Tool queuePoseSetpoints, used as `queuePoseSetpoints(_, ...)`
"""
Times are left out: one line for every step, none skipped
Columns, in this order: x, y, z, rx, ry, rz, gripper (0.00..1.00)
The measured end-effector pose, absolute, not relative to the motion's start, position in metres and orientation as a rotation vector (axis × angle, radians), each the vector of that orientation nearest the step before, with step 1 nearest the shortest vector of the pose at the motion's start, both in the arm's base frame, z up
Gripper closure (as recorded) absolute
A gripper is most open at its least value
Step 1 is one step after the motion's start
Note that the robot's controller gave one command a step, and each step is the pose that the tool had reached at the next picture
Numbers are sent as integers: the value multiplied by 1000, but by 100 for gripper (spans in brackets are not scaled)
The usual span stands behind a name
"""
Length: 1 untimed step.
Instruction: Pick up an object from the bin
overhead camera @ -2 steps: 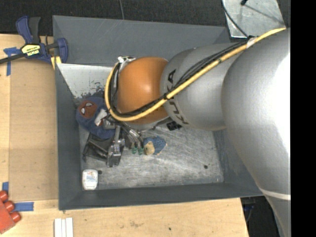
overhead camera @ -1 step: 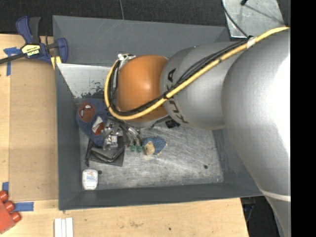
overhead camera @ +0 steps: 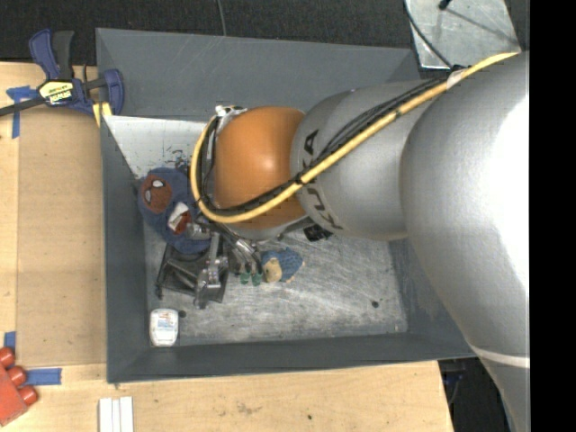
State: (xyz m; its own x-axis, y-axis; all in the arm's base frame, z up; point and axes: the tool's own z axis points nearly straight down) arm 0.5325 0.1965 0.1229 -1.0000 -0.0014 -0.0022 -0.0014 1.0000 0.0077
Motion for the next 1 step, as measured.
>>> queuePoseSetpoints(537, 198, 127, 1, 3122, 23, 100)
